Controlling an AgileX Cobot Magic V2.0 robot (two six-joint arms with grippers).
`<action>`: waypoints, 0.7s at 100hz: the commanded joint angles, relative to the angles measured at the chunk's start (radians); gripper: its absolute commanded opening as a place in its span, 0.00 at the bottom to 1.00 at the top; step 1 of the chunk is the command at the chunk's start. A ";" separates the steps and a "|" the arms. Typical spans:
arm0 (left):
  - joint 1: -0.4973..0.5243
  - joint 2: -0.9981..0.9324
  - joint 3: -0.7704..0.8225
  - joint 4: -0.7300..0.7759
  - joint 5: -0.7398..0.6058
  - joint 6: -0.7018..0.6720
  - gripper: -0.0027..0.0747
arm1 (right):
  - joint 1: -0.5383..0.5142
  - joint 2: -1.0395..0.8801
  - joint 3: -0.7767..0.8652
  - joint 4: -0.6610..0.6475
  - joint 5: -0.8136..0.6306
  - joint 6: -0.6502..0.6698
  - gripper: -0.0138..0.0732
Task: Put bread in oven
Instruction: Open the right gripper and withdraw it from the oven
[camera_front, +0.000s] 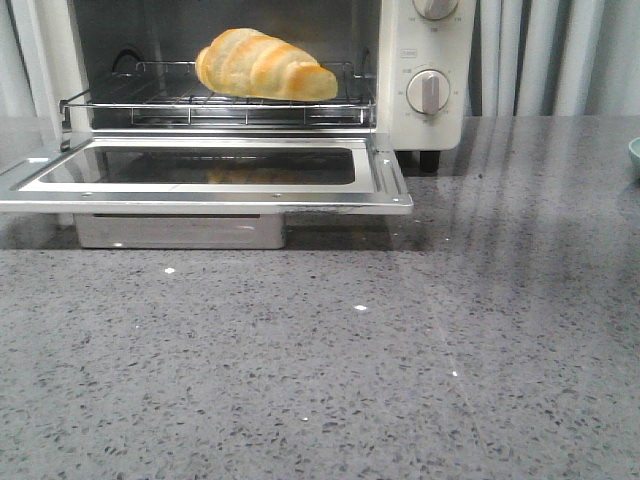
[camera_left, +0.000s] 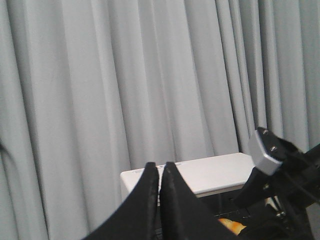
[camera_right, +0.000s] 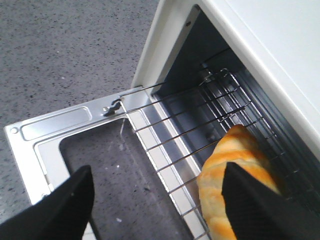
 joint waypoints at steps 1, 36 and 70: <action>-0.008 -0.021 0.002 0.029 -0.043 -0.002 0.01 | 0.001 -0.092 -0.031 0.002 -0.009 0.042 0.72; -0.008 -0.061 0.143 0.059 -0.069 -0.002 0.01 | -0.001 -0.236 -0.031 -0.076 0.210 0.096 0.56; -0.008 -0.061 0.213 0.059 -0.136 -0.035 0.01 | -0.003 -0.323 -0.031 -0.190 0.426 0.192 0.34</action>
